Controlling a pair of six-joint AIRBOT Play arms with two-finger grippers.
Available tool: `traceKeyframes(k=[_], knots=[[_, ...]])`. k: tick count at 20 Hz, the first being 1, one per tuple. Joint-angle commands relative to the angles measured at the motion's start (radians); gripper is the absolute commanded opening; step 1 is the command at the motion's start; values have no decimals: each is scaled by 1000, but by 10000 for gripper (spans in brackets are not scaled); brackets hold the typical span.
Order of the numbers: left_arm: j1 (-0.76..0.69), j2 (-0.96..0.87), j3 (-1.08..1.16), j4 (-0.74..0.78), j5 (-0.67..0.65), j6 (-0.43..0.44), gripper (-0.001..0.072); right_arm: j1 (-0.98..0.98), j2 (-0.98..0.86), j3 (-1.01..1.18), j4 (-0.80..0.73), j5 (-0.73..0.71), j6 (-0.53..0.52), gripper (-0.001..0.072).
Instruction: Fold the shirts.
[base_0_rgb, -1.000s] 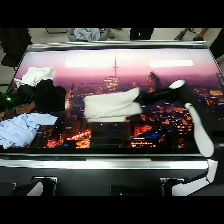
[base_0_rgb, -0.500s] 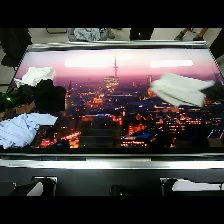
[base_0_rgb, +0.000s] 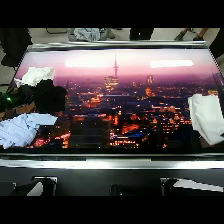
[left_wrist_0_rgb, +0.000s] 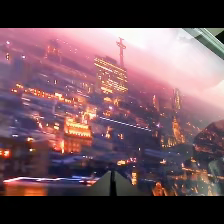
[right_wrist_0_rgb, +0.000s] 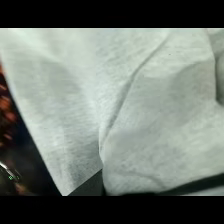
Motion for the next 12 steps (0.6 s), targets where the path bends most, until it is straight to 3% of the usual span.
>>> traceKeyframes(k=[1, 8, 9, 11, 12], knots=[[0, 1, 0, 0, 0, 0, 29, -16, 21, -103, -229, 13, 31, 54], [0, 1, 0, 0, 0, 1, 29, -15, 27, -140, -299, 7, 74, 55], [0, 1, 0, 0, 0, 1, 28, -15, 27, -140, -299, 10, 85, 115], [0, 1, 0, 0, 0, 1, 29, -15, 31, -138, -300, 32, 71, 522], [0, 1, 0, 0, 0, 1, 29, -15, 39, -129, -312, 38, 36, 665]])
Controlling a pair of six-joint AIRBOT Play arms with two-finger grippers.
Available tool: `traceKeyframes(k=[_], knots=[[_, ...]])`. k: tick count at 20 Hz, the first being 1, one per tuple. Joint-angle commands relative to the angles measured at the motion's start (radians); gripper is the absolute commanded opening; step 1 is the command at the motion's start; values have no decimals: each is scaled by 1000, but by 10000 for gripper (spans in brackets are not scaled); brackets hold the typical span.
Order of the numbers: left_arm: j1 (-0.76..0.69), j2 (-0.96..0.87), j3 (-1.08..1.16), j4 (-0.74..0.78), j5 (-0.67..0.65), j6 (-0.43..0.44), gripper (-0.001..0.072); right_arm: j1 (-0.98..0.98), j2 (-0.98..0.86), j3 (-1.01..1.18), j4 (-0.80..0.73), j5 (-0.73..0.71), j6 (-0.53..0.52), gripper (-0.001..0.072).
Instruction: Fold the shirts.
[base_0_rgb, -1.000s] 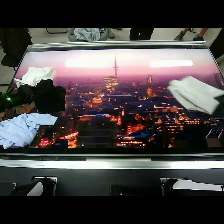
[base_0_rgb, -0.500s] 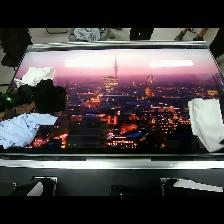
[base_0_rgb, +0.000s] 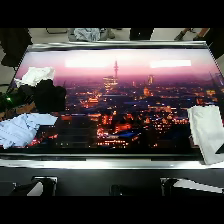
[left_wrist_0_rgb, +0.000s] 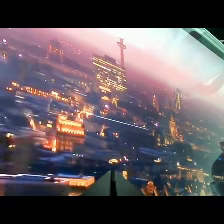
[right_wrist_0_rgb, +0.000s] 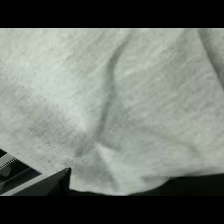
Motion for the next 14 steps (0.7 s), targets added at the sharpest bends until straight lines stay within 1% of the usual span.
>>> traceKeyframes(k=[1, 2, 3, 4, 5, 6, 8, 9, 10, 11, 12, 13, 14], knots=[[0, 2, 2, 0, 0, 1, 28, 0, 25, 32, -51, 35, -63, 689], [0, 1, 11, 0, 0, 1, 28, 0, 43, 84, -78, 36, -58, 689], [0, -2, 32, 6, 2, 1, 27, 3, 66, 169, -72, 1, -44, 689], [-2, -12, 78, 43, -1, 1, 26, 23, 89, 264, -61, -66, -58, 688], [-14, -32, 147, 129, -10, -3, 25, 67, 119, 367, -61, -163, -89, 686], [-34, -63, 230, 245, -27, -34, 25, 131, 147, 457, -60, -279, -121, 686], [-100, -161, 431, 536, -78, -136, 25, 295, 195, 565, -55, -478, -139, 685], [-143, -222, 528, 692, -109, -192, 25, 390, 212, 577, -51, -538, -139, 678], [-186, -275, 597, 822, -134, -247, 26, 491, 219, 577, -51, -549, -139, 667], [-229, -324, 639, 925, -153, -288, 28, 599, 210, 576, -51, -500, -138, 667], [-260, -357, 644, 961, -166, -304, 34, 690, 188, 576, -37, -414, -124, 669], [-284, -389, 633, 945, -204, -306, 148, 769, 154, 575, -2, -292, -124, 670], [-305, -418, 616, 918, -283, -309, 456, 827, 110, 575, 39, -171, -138, 670]])
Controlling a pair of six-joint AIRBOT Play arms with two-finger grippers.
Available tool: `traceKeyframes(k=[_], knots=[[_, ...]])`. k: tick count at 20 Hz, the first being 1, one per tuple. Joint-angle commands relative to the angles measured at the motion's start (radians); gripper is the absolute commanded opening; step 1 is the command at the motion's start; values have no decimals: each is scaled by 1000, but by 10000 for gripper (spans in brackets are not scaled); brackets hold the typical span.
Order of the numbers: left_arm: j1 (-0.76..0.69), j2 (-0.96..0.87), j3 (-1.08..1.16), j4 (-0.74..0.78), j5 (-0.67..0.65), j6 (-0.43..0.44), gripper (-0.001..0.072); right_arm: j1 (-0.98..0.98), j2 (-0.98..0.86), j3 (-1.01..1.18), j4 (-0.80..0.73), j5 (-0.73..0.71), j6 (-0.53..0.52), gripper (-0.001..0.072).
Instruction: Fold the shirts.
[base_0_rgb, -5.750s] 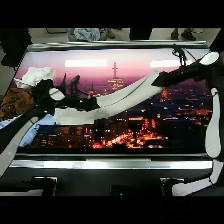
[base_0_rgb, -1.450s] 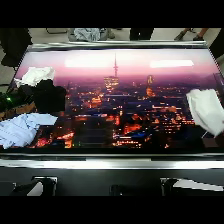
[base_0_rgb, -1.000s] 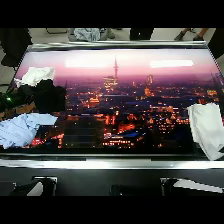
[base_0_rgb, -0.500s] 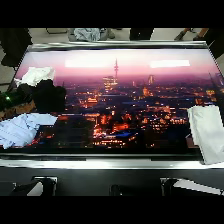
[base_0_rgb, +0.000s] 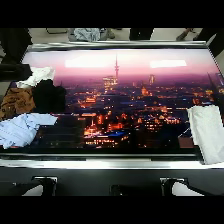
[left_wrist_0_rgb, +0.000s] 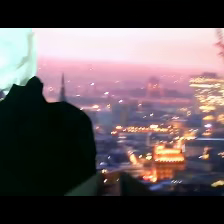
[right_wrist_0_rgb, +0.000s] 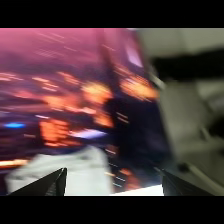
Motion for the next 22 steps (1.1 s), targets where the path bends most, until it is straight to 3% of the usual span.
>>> traceKeyframes(k=[1, 2, 4, 7, 22], knots=[[-96, -128, 22, 129, -252, -71, 708, 244, -96, 24, 113, 286, -22, 670], [-113, -143, -37, 126, -335, -53, 705, 264, -144, 15, 178, 391, -29, 671], [-147, -85, -210, 124, -242, -30, 703, 283, -203, -24, 263, 498, -29, 670], [-151, 0, -334, 124, -74, -83, 704, 303, -202, -64, 219, 442, -22, 671], [-151, -2, -326, 124, -73, -81, 706, 303, -202, -63, 217, 429, -22, 670]])
